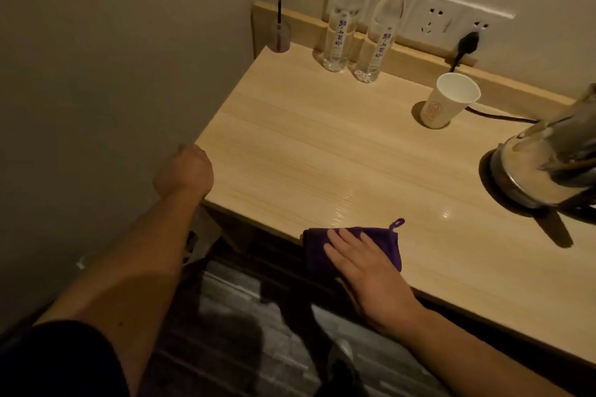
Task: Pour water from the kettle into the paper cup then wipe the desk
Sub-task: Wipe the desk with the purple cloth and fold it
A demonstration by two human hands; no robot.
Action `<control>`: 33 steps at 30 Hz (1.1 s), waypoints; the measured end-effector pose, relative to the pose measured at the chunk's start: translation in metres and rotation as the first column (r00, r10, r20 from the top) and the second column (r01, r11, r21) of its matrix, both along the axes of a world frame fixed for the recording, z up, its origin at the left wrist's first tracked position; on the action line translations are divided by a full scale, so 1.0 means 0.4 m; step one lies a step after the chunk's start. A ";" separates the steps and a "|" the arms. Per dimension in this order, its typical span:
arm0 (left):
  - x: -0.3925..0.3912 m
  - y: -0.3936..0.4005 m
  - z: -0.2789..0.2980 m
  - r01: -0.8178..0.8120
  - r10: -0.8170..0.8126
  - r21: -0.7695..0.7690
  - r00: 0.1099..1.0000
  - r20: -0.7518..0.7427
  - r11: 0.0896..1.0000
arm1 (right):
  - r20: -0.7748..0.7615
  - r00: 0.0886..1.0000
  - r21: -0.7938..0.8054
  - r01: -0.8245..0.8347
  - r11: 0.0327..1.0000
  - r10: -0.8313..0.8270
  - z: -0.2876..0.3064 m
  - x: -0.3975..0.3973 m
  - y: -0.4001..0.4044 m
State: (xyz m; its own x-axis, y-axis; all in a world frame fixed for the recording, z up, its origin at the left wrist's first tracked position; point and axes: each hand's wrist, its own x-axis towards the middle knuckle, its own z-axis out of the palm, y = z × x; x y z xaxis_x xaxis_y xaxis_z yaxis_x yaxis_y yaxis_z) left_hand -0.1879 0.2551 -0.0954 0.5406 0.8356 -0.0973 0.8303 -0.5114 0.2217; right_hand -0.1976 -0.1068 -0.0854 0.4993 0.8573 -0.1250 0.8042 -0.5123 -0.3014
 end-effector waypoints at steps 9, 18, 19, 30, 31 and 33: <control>0.005 -0.123 0.027 0.144 -0.143 -0.052 0.990 0.020 0.988 | -0.986 0.025 -0.069 0.842 0.535 -0.168 0.232 -0.039 -0.036; 0.062 -0.254 -0.021 0.200 -0.198 0.006 0.977 -0.078 0.980 | -0.650 0.562 0.341 0.817 0.465 -0.511 0.282 0.451 0.049; 0.064 -0.254 -0.022 0.197 -0.195 0.013 0.977 -0.090 0.980 | -0.439 0.710 0.402 0.703 0.587 -0.550 0.262 0.516 0.075; 0.060 -0.257 -0.027 0.207 -0.203 0.073 0.977 -0.067 0.976 | 0.202 0.970 -0.052 0.147 0.988 -0.134 -0.004 0.762 0.174; 0.060 -0.258 -0.027 0.213 -0.207 0.079 0.976 -0.071 0.974 | 0.194 0.973 -0.048 0.139 0.989 -0.127 -0.001 0.753 0.164; 0.060 -0.258 -0.026 0.211 -0.205 0.075 0.975 -0.080 0.975 | 0.180 0.976 -0.036 0.129 0.991 -0.120 0.005 0.712 0.132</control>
State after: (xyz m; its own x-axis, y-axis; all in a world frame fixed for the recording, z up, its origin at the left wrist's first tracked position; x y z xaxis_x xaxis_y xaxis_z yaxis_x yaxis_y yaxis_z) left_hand -0.1638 0.1520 -0.1059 0.6976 0.7123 -0.0772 0.7159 -0.6887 0.1150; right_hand 0.0874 -0.0538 -0.0835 0.6197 0.7822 -0.0642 0.7715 -0.6222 -0.1328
